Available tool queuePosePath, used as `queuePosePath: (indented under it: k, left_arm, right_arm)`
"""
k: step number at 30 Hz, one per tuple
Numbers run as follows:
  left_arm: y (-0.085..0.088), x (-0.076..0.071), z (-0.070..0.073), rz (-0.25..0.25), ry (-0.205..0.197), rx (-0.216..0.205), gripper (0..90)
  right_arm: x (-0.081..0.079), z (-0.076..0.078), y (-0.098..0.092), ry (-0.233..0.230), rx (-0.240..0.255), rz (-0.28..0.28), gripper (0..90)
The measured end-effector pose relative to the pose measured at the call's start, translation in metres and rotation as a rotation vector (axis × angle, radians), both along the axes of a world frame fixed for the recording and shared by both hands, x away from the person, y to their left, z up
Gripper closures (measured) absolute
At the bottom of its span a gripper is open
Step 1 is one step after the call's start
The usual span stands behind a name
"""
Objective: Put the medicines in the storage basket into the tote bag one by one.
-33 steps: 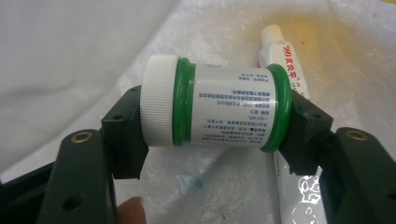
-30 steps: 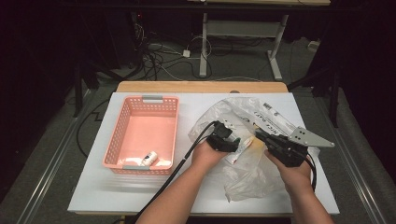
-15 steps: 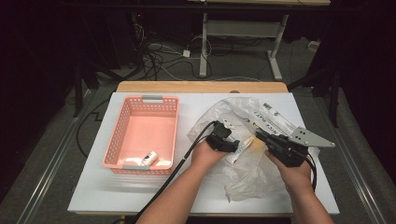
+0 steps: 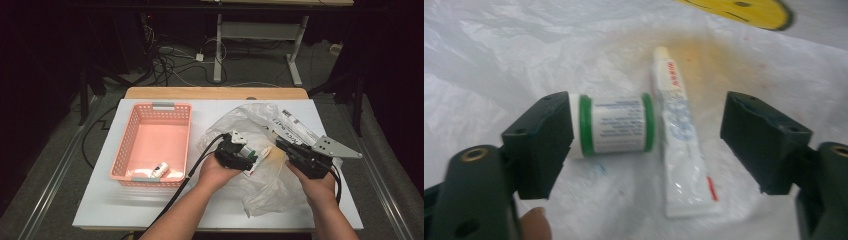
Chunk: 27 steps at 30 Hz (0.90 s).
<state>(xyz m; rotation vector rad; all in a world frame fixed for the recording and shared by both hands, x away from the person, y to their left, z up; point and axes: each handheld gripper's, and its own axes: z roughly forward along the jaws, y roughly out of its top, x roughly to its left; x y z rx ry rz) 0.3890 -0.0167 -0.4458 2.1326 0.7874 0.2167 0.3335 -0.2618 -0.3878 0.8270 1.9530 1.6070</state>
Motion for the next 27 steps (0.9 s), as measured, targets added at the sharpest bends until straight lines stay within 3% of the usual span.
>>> queuePosePath:
  k: [6, 11, 17, 27]
  left_arm:
    - [0.014, -0.025, 0.003, -0.031, -0.014, -0.043, 13.0]
    - [0.024, -0.041, 0.006, -0.052, -0.005, -0.048, 0.5]
    - [0.039, -0.061, 0.012, -0.084, -0.004, -0.067, 0.0]
    - [0.071, -0.085, 0.020, -0.075, -0.024, -0.090, 0.0]
  right_arm:
    - [-0.001, 0.001, 0.000, -0.001, 0.000, -0.003, 90.0]
    - [-0.001, 0.001, 0.000, -0.002, -0.002, 0.000, 90.0]
    - [-0.001, 0.000, 0.000, 0.001, -0.001, -0.004, 90.0]
    - [-0.002, 0.000, 0.001, 0.003, -0.006, 0.000, 90.0]
